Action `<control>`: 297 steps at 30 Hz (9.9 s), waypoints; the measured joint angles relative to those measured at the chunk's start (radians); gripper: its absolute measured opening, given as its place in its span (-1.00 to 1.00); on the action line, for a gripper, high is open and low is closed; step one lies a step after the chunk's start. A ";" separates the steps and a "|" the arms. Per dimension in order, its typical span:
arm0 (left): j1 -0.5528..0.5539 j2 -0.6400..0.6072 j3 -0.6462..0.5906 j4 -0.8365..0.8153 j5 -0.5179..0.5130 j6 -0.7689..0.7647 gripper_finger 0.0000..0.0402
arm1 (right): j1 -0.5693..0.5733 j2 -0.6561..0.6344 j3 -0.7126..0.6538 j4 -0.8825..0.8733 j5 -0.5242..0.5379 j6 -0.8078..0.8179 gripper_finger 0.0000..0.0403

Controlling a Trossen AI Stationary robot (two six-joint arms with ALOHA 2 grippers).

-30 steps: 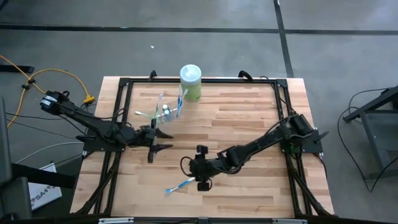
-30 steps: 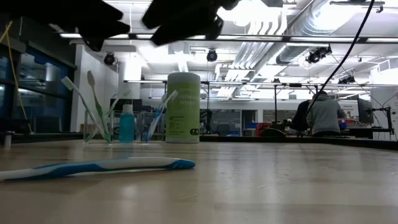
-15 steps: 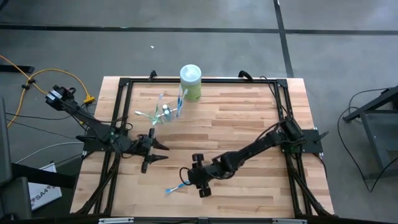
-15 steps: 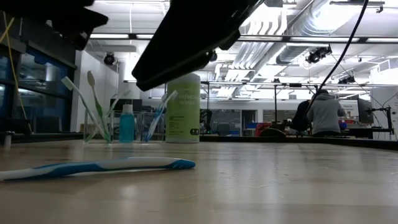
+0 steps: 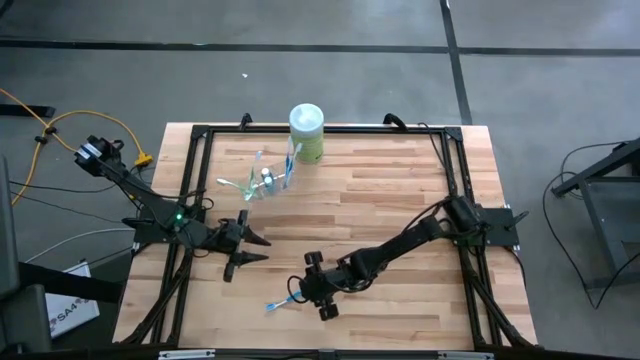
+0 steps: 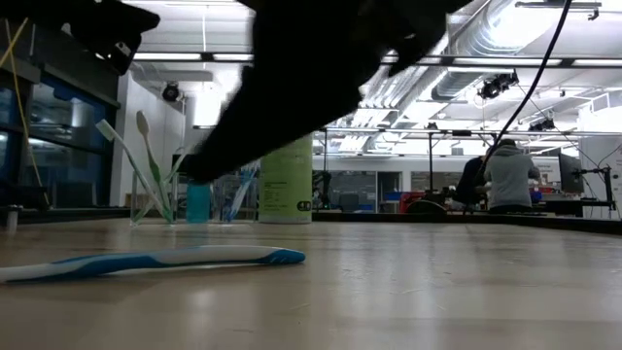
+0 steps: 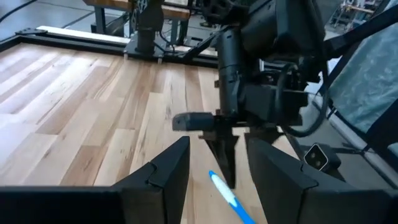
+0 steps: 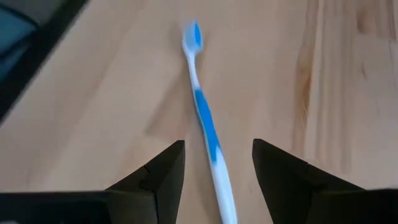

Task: Pick & Place toothbrushing station
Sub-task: Put the blue toothbrush into the transparent organizer

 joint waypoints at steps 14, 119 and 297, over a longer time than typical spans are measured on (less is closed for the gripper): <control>-0.001 0.011 0.000 0.021 -0.004 0.000 -0.21 | -0.009 0.090 -0.001 0.064 -0.038 0.029 -0.11; -0.031 0.011 -0.001 0.022 0.001 0.001 -0.21 | -0.065 0.092 -0.002 0.083 -0.105 0.107 -0.93; 0.005 0.010 0.000 0.453 0.074 0.747 -0.94 | 0.059 -0.001 -0.001 0.987 0.755 -0.731 -0.70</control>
